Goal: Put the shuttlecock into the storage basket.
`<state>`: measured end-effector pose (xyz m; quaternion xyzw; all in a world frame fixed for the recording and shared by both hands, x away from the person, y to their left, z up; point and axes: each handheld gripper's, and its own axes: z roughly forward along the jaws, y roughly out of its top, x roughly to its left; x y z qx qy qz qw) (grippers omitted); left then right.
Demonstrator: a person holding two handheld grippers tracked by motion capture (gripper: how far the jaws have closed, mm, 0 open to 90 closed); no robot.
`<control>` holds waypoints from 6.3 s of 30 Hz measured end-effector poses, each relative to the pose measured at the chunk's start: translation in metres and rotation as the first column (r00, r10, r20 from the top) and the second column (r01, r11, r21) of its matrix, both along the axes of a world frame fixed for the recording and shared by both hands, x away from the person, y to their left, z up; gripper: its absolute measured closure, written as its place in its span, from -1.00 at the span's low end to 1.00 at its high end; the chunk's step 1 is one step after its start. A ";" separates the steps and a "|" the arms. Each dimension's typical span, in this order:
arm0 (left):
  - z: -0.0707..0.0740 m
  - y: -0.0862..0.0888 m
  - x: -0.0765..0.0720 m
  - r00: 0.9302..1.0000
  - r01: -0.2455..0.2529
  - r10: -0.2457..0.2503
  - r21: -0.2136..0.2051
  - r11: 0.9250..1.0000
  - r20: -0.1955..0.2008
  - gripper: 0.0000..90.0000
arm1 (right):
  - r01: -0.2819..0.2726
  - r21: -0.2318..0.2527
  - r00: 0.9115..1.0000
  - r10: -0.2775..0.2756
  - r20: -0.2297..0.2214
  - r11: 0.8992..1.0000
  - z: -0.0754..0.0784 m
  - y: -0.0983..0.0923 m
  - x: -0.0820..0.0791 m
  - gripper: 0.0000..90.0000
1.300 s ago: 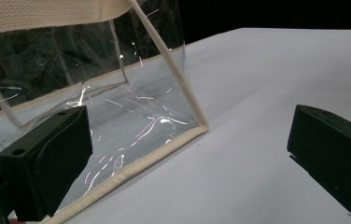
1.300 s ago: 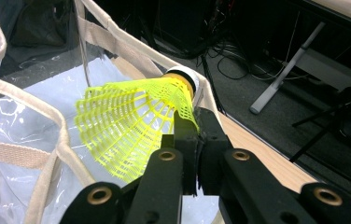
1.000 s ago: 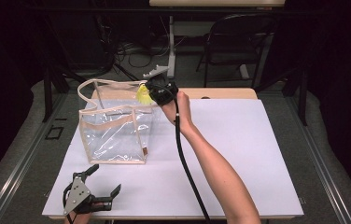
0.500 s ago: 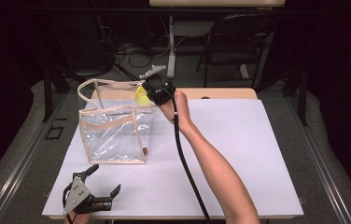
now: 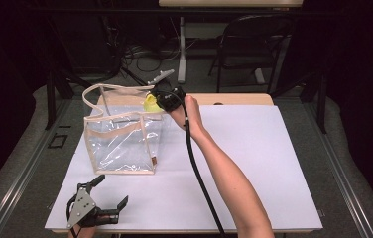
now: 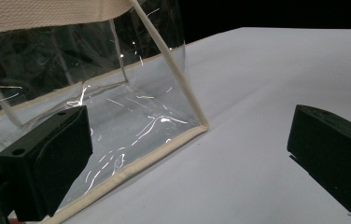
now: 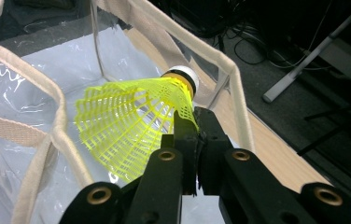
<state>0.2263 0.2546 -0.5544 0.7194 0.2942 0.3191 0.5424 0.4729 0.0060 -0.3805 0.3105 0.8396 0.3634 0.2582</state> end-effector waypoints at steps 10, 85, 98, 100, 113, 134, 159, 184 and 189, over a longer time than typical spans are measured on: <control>0.000 0.000 0.000 1.000 -0.001 0.001 0.001 1.000 0.002 -1.00 | 0.009 -0.017 0.999 -0.009 -0.043 1.000 -0.002 0.002 0.004 0.96; 0.000 -0.002 -0.001 1.000 0.001 -0.001 0.017 1.000 -0.005 -1.00 | -0.073 0.104 0.994 0.081 -0.076 0.992 -0.021 -0.109 -0.085 -1.00; 0.000 -0.002 -0.001 1.000 0.001 0.000 0.018 1.000 -0.004 -1.00 | -0.071 0.149 0.995 0.082 -0.065 0.986 -0.038 -0.135 -0.110 -1.00; 0.000 -0.003 -0.001 1.000 0.001 -0.001 0.019 1.000 -0.005 -1.00 | -0.072 0.157 0.995 0.083 -0.060 0.985 -0.040 -0.139 -0.115 -1.00; 0.000 -0.003 0.000 1.000 0.001 -0.001 0.020 1.000 -0.007 -1.00 | -0.092 0.165 0.995 0.097 -0.024 0.982 -0.055 -0.157 -0.147 -1.00; -0.001 -0.003 0.000 1.000 0.001 -0.001 0.021 1.000 -0.007 -1.00 | -0.093 0.171 0.995 0.087 0.042 0.981 -0.083 -0.180 -0.187 -1.00; -0.001 -0.003 0.000 1.000 -0.003 0.003 0.023 1.000 -0.008 -1.00 | -0.085 0.215 0.993 0.065 0.099 0.973 -0.118 -0.216 -0.221 -1.00; -0.002 -0.003 0.001 1.000 0.003 -0.003 0.027 1.000 -0.014 -1.00 | -0.113 0.224 0.980 0.073 0.183 0.968 -0.156 -0.247 -0.237 -1.00; -0.002 -0.004 0.002 1.000 0.008 -0.008 0.031 0.999 -0.016 -1.00 | -0.113 0.200 0.976 0.072 0.203 0.973 -0.162 -0.249 -0.242 -1.00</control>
